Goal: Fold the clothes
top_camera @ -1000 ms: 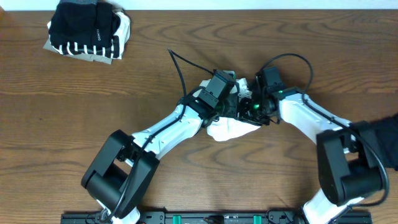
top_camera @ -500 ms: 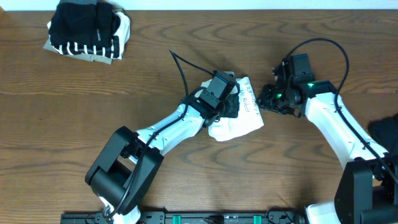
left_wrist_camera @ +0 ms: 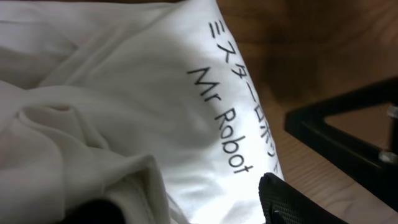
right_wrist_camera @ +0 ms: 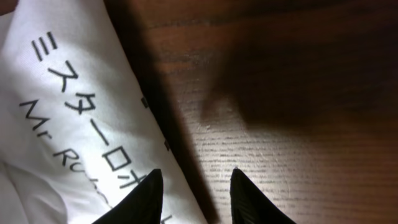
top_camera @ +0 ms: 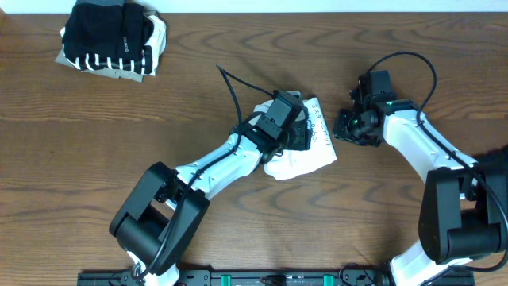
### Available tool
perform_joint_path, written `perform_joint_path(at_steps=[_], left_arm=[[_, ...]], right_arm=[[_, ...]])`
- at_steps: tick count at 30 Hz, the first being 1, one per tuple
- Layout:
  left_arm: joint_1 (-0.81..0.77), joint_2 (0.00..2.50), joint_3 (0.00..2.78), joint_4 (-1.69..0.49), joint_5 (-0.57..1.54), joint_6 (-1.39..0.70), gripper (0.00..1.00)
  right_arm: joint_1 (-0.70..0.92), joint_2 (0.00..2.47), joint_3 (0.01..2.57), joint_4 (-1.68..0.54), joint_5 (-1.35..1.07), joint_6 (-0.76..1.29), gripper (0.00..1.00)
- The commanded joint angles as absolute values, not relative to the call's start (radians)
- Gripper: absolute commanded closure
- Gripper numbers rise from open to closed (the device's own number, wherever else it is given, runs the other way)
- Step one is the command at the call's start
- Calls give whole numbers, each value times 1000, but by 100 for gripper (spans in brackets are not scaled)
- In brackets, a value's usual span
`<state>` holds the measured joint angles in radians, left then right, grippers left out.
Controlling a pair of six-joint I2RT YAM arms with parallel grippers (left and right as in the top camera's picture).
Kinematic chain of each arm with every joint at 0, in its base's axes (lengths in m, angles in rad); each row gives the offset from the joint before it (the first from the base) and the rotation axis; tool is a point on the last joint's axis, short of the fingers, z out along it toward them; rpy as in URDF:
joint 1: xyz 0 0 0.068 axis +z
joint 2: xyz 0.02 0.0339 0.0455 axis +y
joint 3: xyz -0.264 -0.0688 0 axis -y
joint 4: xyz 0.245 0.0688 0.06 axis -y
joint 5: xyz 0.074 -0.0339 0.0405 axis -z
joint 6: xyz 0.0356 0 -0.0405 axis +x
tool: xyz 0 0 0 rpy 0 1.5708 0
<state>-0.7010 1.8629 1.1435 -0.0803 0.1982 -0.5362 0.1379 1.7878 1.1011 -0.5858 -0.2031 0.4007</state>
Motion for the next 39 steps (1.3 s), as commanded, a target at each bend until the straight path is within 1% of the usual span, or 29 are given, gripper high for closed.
perform_joint_path(at_steps=[1, 4, 9, 13, 17, 23, 28, 31, 33, 34, 39], left_arm=[[-723, 1876, 1163, -80, 189, -540, 35], [-733, 1876, 1163, -77, 189, -536, 33], [-733, 1876, 1164, -101, 189, -537, 38], [-733, 1876, 1164, -124, 189, -536, 39], [-733, 1871, 1164, -125, 189, -537, 40], [-733, 1835, 1164, -137, 188, -536, 41], [-733, 1795, 1172, -209, 113, -535, 41], [-733, 1789, 1179, -223, 107, -529, 39], [-734, 1789, 1179, -223, 107, -529, 30], [-736, 1789, 1179, -221, 107, -529, 28], [-760, 1789, 1179, -182, 110, -505, 26]], right_arm=[[141, 1802, 1114, -579, -191, 387, 66], [149, 1802, 1114, -579, -191, 388, 66], [153, 1802, 1114, -572, -153, 402, 66], [145, 1802, 1114, -572, -142, 407, 67], [148, 1809, 1113, -571, -142, 404, 72], [163, 1856, 1113, -564, -139, 403, 76], [167, 1892, 1113, -545, -163, 403, 76], [175, 1900, 1113, -537, -185, 403, 76], [189, 1900, 1113, -533, -188, 403, 76], [197, 1900, 1113, -530, -188, 404, 76], [235, 1900, 1113, -516, -188, 415, 76]])
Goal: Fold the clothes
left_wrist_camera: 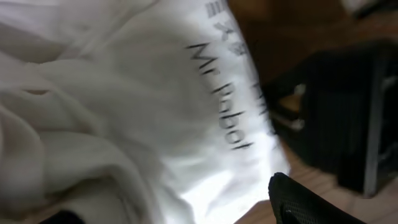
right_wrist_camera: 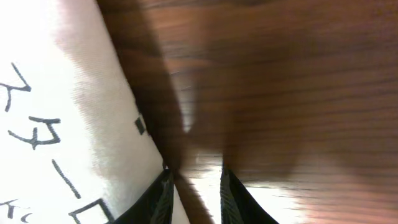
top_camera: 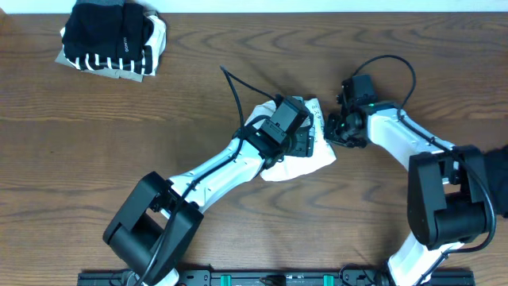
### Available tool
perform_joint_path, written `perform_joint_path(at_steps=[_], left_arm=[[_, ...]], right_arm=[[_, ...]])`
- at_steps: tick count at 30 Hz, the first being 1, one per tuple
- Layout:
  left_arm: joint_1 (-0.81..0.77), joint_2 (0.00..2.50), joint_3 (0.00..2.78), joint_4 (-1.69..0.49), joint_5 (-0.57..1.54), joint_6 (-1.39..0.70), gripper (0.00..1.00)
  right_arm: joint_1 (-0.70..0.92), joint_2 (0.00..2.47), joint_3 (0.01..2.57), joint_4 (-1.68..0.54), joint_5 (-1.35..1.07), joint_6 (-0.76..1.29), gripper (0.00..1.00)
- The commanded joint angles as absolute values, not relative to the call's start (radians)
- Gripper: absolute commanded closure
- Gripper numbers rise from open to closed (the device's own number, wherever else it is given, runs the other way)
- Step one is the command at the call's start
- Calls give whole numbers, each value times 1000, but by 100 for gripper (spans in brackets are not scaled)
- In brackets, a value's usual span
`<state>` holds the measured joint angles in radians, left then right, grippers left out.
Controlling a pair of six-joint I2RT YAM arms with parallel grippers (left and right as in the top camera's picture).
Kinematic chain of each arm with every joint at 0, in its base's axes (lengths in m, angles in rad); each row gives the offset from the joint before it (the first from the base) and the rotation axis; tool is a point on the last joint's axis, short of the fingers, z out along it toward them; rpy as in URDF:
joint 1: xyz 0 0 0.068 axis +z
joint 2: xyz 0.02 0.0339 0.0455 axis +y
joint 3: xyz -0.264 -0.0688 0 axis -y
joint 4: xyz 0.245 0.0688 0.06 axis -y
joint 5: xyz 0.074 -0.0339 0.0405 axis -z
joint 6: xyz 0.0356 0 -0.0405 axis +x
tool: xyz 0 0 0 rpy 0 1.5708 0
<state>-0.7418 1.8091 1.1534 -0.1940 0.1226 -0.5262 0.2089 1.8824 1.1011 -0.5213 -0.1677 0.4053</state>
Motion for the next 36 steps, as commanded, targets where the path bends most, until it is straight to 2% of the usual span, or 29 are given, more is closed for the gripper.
perform_joint_path(at_steps=[1, 8, 36], left_arm=[[-772, 1789, 1179, -171, 119, -498, 27], [-813, 1789, 1179, -152, 111, -469, 28], [-813, 1711, 1200, -170, 25, -466, 29]], right_arm=[[241, 1900, 1113, -513, -188, 420, 76], [242, 1900, 1113, -512, -196, 440, 75], [197, 1900, 1113, -527, -222, 439, 74]])
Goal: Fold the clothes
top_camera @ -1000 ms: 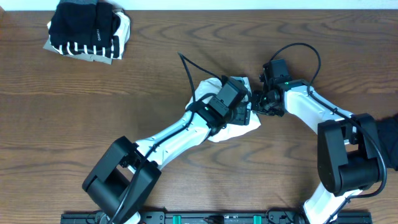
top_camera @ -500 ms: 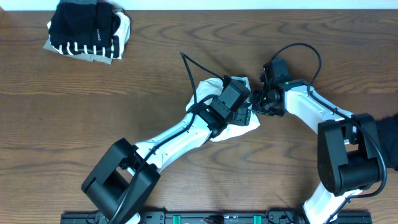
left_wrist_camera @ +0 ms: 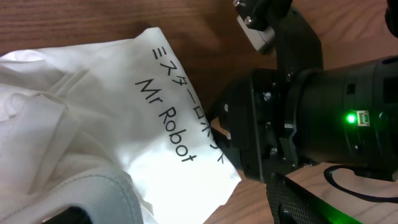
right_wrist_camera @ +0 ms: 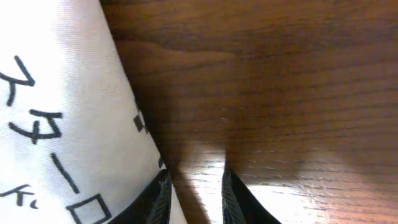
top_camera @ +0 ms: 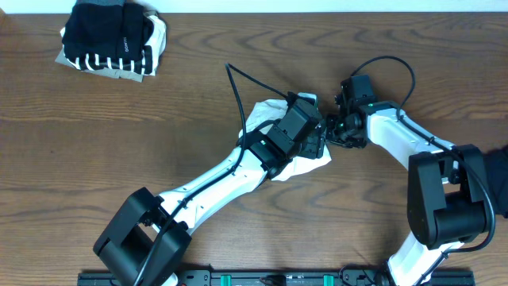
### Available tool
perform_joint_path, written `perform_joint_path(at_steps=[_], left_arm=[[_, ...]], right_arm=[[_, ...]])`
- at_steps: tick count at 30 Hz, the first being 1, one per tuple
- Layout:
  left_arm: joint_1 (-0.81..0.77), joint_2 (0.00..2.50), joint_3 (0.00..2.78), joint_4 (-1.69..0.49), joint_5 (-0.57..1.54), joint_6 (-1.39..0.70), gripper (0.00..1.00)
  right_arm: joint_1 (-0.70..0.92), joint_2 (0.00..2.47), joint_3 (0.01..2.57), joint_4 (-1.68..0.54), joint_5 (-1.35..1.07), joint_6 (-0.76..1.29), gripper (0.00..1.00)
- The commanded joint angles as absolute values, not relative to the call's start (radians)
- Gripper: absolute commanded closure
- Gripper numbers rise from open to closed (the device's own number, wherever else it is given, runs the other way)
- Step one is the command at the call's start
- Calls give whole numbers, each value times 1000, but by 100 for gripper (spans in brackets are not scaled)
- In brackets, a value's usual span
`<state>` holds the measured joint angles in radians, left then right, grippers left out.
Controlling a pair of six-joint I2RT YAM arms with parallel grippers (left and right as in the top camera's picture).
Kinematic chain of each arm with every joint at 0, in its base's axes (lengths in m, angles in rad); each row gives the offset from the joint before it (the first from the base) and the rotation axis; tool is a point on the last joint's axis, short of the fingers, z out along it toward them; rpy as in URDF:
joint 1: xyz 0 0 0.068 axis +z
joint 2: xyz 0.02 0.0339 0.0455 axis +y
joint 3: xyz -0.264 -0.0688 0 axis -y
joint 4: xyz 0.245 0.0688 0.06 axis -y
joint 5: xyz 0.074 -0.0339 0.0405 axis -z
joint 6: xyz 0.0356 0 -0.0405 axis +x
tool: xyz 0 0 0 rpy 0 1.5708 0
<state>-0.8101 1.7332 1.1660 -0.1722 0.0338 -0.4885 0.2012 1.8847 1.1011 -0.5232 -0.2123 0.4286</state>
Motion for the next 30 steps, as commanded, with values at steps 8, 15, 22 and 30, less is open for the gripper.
perform_joint_path(at_steps=[8, 15, 22, 30], left_arm=[[-814, 1711, 1205, -141, 25, -507, 28], [-815, 1711, 1205, -106, 52, -506, 28], [-815, 1707, 1205, -58, 70, -507, 28], [-815, 1707, 1205, -49, 66, -506, 27]], right_arm=[[197, 1900, 1113, -527, -222, 440, 74], [196, 1900, 1113, -531, -222, 440, 74], [196, 1900, 1113, -554, -219, 429, 73], [130, 1900, 1113, -582, -200, 448, 72]])
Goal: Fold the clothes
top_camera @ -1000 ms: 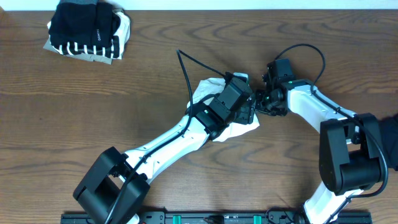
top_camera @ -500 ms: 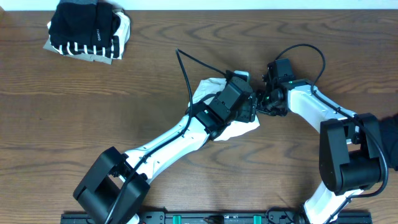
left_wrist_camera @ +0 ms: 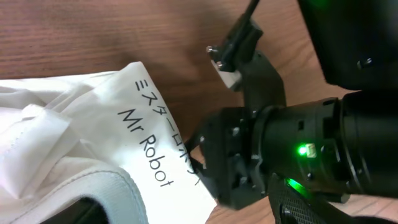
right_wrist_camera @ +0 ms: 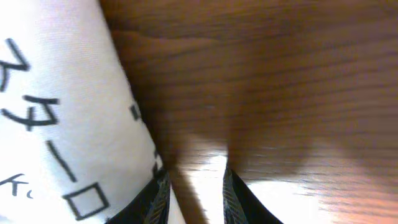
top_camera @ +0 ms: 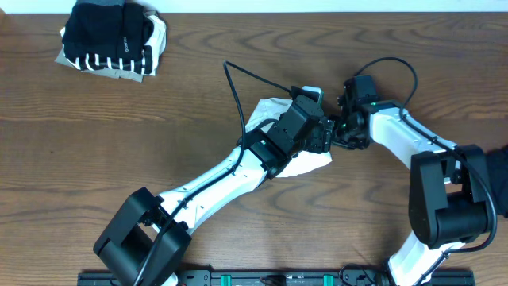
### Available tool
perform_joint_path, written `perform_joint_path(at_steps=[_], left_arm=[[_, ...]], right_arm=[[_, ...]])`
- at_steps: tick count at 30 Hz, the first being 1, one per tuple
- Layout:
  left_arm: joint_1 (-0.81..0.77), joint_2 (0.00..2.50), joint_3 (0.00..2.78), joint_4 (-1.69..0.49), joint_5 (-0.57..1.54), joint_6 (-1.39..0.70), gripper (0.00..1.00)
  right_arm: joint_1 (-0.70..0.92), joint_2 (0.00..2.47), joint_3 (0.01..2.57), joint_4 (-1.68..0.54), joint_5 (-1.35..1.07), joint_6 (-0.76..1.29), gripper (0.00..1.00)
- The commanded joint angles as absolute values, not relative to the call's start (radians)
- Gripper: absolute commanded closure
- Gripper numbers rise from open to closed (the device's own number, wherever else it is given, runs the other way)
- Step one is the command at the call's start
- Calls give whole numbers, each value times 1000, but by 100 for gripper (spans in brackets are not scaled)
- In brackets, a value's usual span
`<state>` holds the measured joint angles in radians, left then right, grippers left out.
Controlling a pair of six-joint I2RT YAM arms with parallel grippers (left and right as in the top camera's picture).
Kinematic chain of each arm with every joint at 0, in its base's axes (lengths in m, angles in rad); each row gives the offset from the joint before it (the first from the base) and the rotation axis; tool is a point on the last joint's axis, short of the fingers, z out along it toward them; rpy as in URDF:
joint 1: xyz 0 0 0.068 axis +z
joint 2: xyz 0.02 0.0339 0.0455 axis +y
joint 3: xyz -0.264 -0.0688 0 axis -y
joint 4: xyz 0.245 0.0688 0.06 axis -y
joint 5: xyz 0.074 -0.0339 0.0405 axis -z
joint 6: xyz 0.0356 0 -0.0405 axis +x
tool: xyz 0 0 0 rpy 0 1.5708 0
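Observation:
A crumpled white shirt (top_camera: pixel 279 163) printed "Mr Robot" (left_wrist_camera: pixel 144 148) lies mid-table, mostly hidden under my left arm. My left gripper (top_camera: pixel 321 133) hovers over the shirt's right edge. It is open (left_wrist_camera: pixel 180 204), with a grey-white fold of shirt by its left finger. My right gripper (top_camera: pixel 340 132) sits low on the table, pressed against the same edge from the right. It is open a little (right_wrist_camera: pixel 194 186), its left finger (right_wrist_camera: pixel 158 198) at the shirt's hem and bare wood between the fingers.
A folded stack of black, striped and beige clothes (top_camera: pixel 111 36) sits at the far left corner. The two gripper heads nearly touch, the right one (left_wrist_camera: pixel 292 155) filling the left wrist view. A black cable (top_camera: pixel 234 87) loops over the table (top_camera: pixel 119 135).
My left gripper has shifted slightly right and away from the shirt, so the print sits lower left in its view. The right gripper stays at the hem, still open.
At first my left gripper was low over the shirt and my right stood off to the right on bare wood. The right then reached the shirt's right hem. The left had moved right, beside the right gripper. Both now meet at that edge.

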<state>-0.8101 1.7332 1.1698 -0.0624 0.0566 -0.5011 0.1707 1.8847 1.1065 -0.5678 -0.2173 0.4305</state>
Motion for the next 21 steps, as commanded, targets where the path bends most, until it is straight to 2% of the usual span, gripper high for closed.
perform_joint_path(at_steps=[1, 9, 21], left_arm=[[-815, 1707, 1205, -46, 66, -507, 27], [-815, 1725, 1203, -6, 66, -507, 27], [-815, 1774, 1203, 101, 66, -565, 27]], right_arm=[[117, 1900, 1114, -586, -210, 447, 71], [21, 1877, 1114, -611, -353, 394, 70], [79, 1876, 1114, -636, -395, 381, 71]])
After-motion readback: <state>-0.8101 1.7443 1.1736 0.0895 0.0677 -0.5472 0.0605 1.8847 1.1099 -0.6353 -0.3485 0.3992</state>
